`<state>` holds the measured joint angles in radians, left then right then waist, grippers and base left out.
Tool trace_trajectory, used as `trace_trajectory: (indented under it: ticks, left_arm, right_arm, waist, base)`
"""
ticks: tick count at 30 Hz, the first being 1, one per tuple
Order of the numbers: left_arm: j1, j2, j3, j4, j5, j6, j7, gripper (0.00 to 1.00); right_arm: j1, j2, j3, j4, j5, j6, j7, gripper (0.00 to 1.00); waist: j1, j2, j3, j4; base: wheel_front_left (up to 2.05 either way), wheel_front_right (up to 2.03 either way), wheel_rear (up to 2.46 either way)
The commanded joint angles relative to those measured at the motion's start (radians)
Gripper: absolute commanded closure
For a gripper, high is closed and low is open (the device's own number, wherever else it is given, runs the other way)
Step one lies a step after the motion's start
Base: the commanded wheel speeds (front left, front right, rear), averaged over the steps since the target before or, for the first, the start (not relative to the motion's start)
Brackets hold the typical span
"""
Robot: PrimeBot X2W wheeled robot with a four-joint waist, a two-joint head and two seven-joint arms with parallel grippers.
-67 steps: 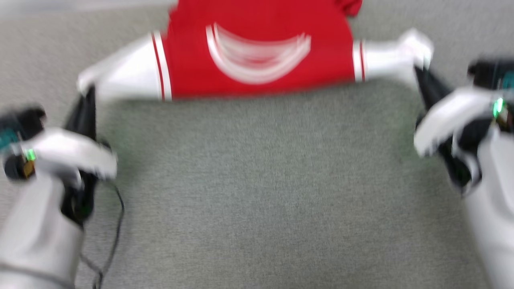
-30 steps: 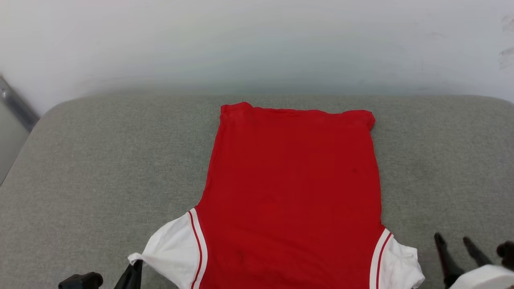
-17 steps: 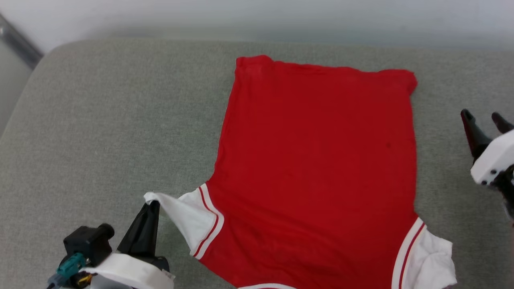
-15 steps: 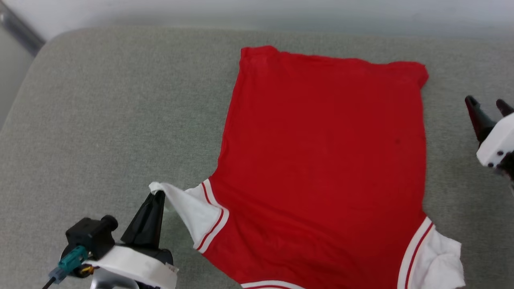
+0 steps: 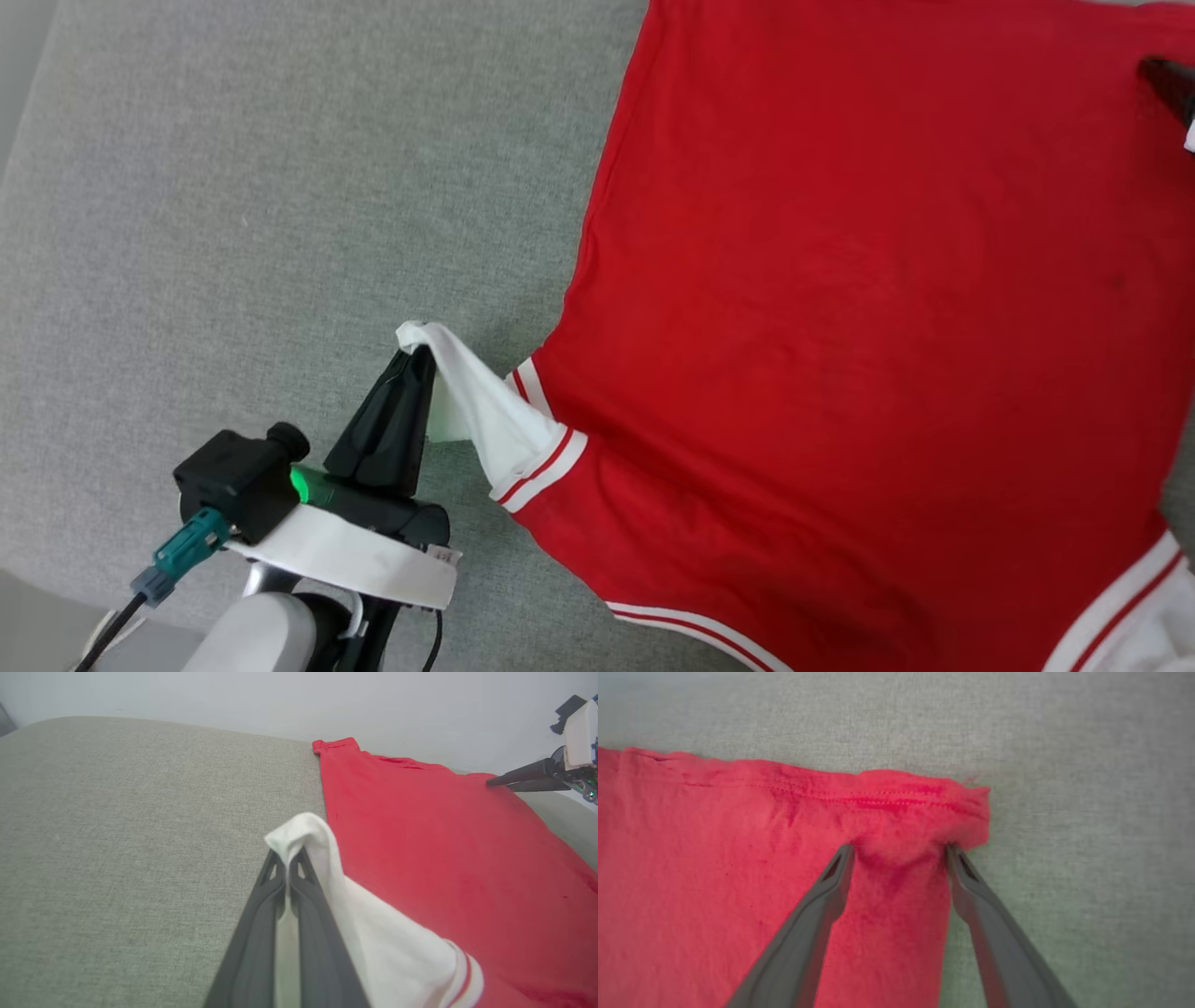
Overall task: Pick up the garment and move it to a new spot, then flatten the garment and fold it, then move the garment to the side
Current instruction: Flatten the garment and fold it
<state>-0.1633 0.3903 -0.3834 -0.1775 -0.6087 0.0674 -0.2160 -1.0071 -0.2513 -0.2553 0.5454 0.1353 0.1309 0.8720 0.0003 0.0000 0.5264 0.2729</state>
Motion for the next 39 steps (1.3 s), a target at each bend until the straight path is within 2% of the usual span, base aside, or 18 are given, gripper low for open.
trace_trajectory:
  ticks: [1,8,9,10,14,17,25,31,39]
  left_arm:
    - [-0.019,-0.007,-0.005,0.006,0.004,-0.008,-0.009,1.0]
    - [-0.054,-0.012,-0.011,0.049,0.016,-0.04,-0.027,1.0]
    - [-0.056,-0.014,-0.012,0.052,0.017,-0.041,-0.027,1.0]
    - [-0.057,-0.015,-0.014,0.058,0.018,-0.046,-0.028,1.0]
    - [-0.058,-0.016,-0.027,0.081,0.024,-0.054,-0.029,1.0]
    - [-0.045,-0.02,-0.035,0.105,0.018,-0.055,-0.025,1.0]
    - [0.025,0.003,-0.026,0.165,-0.009,-0.021,0.009,1.0]
    - [0.097,0.035,0.007,0.185,-0.029,0.022,0.026,1.0]
    - [0.207,0.062,0.066,0.18,-0.074,0.085,0.036,1.0]
  right_arm:
    - [-0.017,-0.003,-0.002,0.018,-0.014,0.0,0.005,0.0]
    - [0.038,0.045,-0.088,0.162,-0.084,-0.001,0.147,0.0]
    - [0.04,0.048,-0.094,0.167,-0.1,-0.001,0.163,0.28]
    - [0.042,0.054,-0.105,0.169,-0.111,-0.001,0.175,1.0]
    - [0.021,0.07,-0.129,0.137,-0.141,0.0,0.166,1.0]
    - [0.008,0.048,-0.125,0.11,-0.16,0.0,0.153,1.0]
    - [0.064,-0.017,-0.02,0.05,-0.106,0.0,0.141,1.0]
    - [0.232,-0.057,0.041,-0.026,0.039,0.0,0.156,1.0]
    - [0.571,-0.099,0.093,-0.259,0.197,0.0,0.171,1.0]
  waist:
    - [-0.0003,0.0,0.035,0.021]
    - [-0.0003,0.0,0.042,0.037]
    - [-0.0003,0.0,0.041,0.037]
    - [-0.0003,0.0,0.037,0.038]
    - [-0.0003,0.0,0.016,0.039]
    - [-0.0003,0.0,-0.02,0.037]
    - [-0.0003,0.0,-0.172,-0.014]
    - [-0.0003,0.0,-0.295,-0.087]
    - [-0.0003,0.0,-0.4,-0.19]
  base:
    - [0.0,0.0,0.0]
    - [0.0,0.0,0.0]
    - [0.0,0.0,0.0]
    - [0.0,0.0,0.0]
    - [0.0,0.0,0.0]
    - [0.0,0.0,0.0]
    - [0.0,0.0,0.0]
    - [0.0,0.0,0.0]
    - [0.0,0.0,0.0]
